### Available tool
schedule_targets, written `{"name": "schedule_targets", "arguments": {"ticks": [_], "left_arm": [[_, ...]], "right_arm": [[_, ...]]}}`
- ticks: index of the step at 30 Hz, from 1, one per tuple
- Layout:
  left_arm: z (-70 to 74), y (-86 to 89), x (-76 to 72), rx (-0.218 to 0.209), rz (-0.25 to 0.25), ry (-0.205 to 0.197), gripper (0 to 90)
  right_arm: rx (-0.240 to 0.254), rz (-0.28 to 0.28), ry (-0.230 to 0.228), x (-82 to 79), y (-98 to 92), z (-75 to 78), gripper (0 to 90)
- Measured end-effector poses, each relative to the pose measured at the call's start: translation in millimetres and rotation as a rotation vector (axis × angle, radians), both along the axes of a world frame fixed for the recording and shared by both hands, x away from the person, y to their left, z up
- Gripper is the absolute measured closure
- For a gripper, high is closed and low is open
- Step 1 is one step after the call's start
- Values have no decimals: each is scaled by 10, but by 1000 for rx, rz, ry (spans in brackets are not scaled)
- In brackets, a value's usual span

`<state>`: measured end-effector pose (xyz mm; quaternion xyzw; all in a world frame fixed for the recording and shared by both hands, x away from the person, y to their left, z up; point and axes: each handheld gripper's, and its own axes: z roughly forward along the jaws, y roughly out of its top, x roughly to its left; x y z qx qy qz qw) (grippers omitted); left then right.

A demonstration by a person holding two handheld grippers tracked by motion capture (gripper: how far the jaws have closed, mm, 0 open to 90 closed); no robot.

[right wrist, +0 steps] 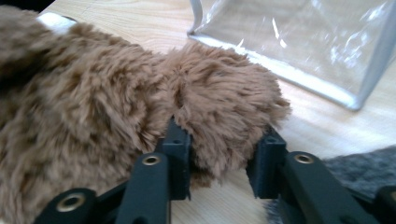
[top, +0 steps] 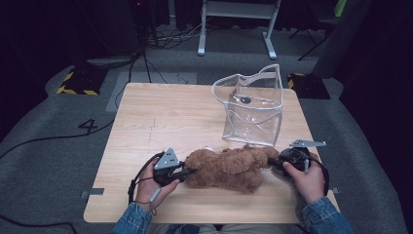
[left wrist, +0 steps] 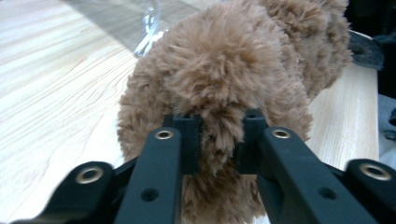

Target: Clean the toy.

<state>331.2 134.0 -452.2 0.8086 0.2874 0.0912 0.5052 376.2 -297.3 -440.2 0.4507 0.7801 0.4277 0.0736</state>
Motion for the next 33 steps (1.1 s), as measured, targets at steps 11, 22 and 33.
{"name": "schedule_targets", "arguments": {"ticks": [11, 22, 33], "left_arm": [[-48, -39, 52, -18, 108, 17, 780], [-62, -30, 60, -40, 113, 28, 778], [-71, -12, 68, -55, 112, 35, 775]], "right_arm": [[-36, 1, -255, -592, -99, 239, 514], [-76, 100, -291, -975, 69, 136, 495], [-96, 221, -291, -811, 465, -186, 358]]}}
